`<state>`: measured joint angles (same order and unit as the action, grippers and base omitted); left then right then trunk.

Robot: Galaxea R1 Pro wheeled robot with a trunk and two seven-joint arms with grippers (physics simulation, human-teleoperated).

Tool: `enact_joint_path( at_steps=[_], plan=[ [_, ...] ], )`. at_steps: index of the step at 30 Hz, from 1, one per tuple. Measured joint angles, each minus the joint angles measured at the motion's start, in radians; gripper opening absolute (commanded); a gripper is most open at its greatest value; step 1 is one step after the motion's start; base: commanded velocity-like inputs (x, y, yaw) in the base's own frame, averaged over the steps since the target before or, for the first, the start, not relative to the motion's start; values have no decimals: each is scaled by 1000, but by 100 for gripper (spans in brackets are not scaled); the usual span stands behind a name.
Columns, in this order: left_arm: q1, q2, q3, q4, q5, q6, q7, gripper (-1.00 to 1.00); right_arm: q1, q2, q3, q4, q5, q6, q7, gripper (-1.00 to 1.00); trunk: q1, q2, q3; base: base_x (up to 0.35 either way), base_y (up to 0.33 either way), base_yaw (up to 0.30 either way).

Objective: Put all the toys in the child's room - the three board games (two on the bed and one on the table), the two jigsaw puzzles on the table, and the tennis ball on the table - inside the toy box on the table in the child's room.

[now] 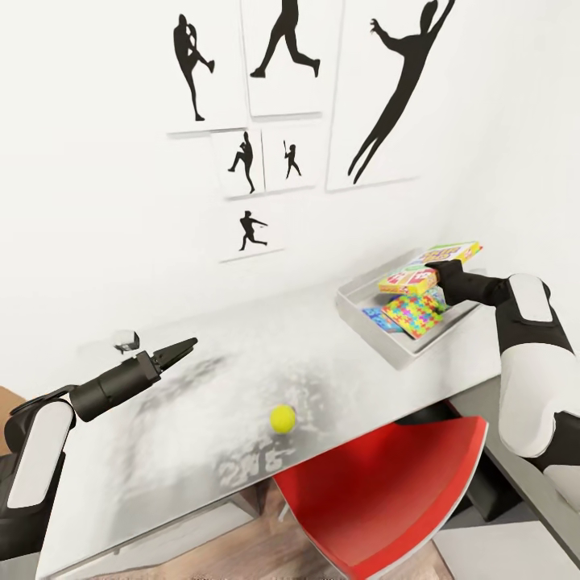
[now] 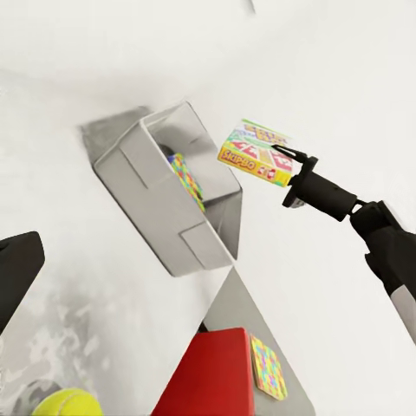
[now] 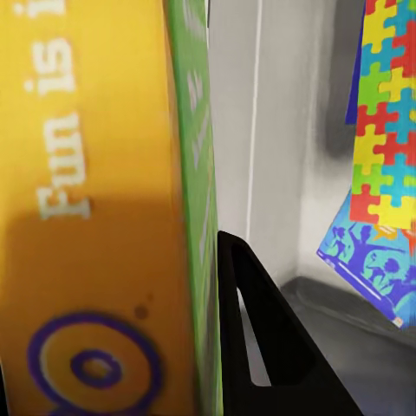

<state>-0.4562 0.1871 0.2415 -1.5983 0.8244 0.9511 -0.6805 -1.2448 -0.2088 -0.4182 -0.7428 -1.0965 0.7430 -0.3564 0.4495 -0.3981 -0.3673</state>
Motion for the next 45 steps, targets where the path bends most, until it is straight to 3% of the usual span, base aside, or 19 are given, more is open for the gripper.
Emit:
enact_joint_path(
  at_steps=[26, 30, 45],
  plan=[
    [0, 0, 0, -1, 1, 0, -4, 100, -1, 0, 3, 5, 1, -3, 0, -100, 0, 0, -36, 0, 0, 0],
    [0, 0, 0, -1, 1, 0, -5, 100, -1, 0, 5, 8, 1, -37, 2, -100, 0, 0, -37, 0, 0, 0],
    [0, 0, 0, -2, 1, 0, -7, 100, -20, -2, 65, 113, -1, -84, -1, -100, 0, 0, -37, 0, 0, 0]
  ],
)
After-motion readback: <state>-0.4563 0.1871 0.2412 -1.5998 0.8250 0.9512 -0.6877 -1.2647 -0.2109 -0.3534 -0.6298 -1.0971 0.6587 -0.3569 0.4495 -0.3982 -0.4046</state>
